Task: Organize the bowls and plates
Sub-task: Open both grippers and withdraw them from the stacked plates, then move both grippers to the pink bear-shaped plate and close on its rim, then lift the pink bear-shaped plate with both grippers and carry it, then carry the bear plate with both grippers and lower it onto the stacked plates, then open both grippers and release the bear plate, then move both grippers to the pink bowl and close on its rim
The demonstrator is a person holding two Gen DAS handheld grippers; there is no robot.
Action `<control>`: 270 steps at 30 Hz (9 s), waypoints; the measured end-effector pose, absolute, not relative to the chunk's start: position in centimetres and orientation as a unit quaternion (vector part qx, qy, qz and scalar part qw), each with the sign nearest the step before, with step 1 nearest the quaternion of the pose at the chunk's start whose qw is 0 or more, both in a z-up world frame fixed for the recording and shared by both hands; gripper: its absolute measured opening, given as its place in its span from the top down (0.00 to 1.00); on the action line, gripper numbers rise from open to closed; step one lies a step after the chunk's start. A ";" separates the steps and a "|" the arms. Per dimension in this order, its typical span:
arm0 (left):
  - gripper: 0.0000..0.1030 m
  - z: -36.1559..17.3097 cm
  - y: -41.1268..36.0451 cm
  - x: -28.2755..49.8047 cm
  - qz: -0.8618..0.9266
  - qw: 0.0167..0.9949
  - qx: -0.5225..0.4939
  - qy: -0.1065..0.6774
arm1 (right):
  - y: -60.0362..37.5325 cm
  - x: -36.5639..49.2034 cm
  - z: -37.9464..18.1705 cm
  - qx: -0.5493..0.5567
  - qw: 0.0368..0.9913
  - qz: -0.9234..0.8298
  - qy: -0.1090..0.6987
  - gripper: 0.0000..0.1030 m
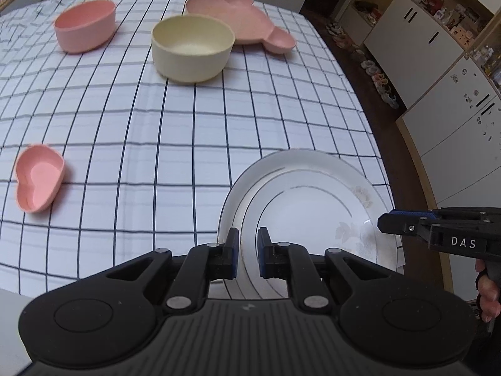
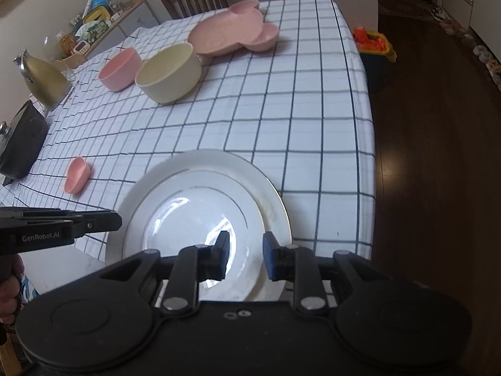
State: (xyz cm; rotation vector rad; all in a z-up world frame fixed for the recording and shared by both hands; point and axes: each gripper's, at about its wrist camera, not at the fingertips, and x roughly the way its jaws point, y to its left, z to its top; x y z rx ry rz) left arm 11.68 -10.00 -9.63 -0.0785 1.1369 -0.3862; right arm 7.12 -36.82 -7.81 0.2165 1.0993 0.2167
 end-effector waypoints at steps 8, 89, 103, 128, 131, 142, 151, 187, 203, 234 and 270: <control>0.86 -6.3 -11.3 12.8 -0.193 0.851 -0.011 0.488 | -36.7 8.5 -4.8 0.108 0.860 0.114 0.486 0.65; 0.68 -13.8 -13.9 57.9 -0.271 0.820 0.019 0.504 | -30.9 36.7 -11.6 0.317 0.792 -0.149 0.501 0.69; 0.82 -13.6 -13.4 56.5 -0.279 0.811 0.006 0.514 | -32.2 36.2 -11.4 0.285 0.805 -0.142 0.500 0.91; 0.83 -6.6 -14.8 39.9 -0.308 0.794 0.008 0.524 | -39.0 24.8 -5.5 0.164 0.842 -0.035 0.513 0.91; 0.83 -5.9 -14.9 36.9 -0.297 0.798 0.004 0.524 | -39.6 22.9 -5.0 0.153 0.843 -0.022 0.515 0.91; 0.83 -4.6 -14.6 26.0 -0.250 0.817 -0.014 0.520 | -41.0 16.5 -3.9 0.114 0.851 0.028 0.512 0.91; 0.83 -4.3 -13.2 18.4 -0.204 0.829 -0.038 0.520 | -40.7 13.0 -3.8 0.081 0.855 0.071 0.508 0.91; 0.83 -9.7 -10.9 9.4 -0.159 0.826 -0.046 0.539 | -37.0 8.4 -8.4 -0.015 0.861 0.105 0.497 0.91; 0.83 -11.0 -10.7 9.7 -0.143 0.825 -0.045 0.545 | -36.2 9.2 -8.9 -0.029 0.864 0.107 0.492 0.87; 0.73 -4.7 -9.8 7.2 -0.129 0.867 -0.063 0.476 | -34.4 6.7 -1.1 0.015 0.881 0.194 0.432 0.44; 0.23 -0.8 3.2 21.9 -0.009 0.913 -0.098 0.395 | -20.9 20.5 2.7 0.040 0.908 0.164 0.382 0.01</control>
